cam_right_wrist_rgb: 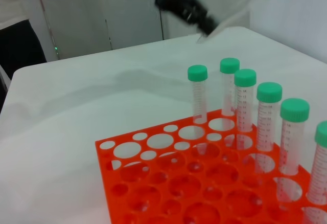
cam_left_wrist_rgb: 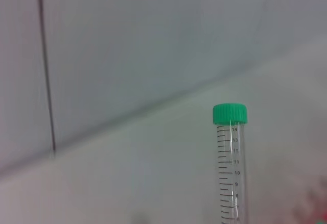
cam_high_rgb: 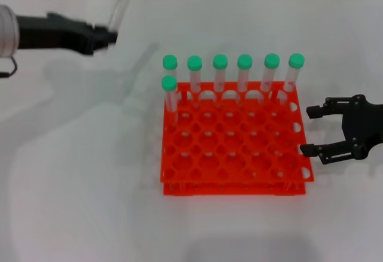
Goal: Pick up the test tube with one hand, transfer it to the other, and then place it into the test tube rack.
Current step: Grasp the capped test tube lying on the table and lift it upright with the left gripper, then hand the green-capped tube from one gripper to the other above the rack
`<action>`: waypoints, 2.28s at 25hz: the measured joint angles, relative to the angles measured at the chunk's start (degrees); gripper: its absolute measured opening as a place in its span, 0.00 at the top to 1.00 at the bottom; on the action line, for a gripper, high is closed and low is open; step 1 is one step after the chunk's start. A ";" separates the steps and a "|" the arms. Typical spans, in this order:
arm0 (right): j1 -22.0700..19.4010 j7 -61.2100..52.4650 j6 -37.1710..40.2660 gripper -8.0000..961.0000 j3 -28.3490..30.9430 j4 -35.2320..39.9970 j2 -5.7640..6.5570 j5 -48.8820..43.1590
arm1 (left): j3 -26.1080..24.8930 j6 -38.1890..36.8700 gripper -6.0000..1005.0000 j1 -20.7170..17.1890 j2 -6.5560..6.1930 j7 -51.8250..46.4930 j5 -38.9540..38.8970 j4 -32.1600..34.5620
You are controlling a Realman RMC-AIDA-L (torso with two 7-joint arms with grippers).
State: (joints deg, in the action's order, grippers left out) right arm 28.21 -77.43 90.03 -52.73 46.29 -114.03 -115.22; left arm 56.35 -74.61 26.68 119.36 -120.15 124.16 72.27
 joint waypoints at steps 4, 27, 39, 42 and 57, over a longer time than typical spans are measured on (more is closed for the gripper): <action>-0.26 0.00 0.05 0.12 0.00 0.07 -0.27 0.12 | 0.02 2.18 0.81 -4.09 0.01 13.93 -15.98 -3.31; -1.30 2.20 0.11 0.12 -0.07 -0.77 -1.16 5.10 | -0.07 -9.84 0.81 15.27 -3.01 39.37 -14.97 -31.83; -1.87 2.09 0.11 0.12 0.09 -1.06 -0.76 6.87 | 0.02 -9.30 0.81 17.15 -1.68 39.77 -11.22 -33.30; -1.86 1.90 0.10 0.12 0.79 -1.06 -0.75 7.14 | 0.40 -9.19 0.81 16.94 -1.41 40.08 -10.91 -33.61; -2.51 0.45 0.10 0.12 4.54 -6.90 -0.85 21.06 | 0.60 -8.00 0.81 16.08 -0.76 41.26 -10.78 -33.96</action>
State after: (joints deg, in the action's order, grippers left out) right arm 25.70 -76.98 90.13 -48.19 39.38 -114.87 -94.16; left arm 56.95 -82.60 42.77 118.60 -78.89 113.38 38.31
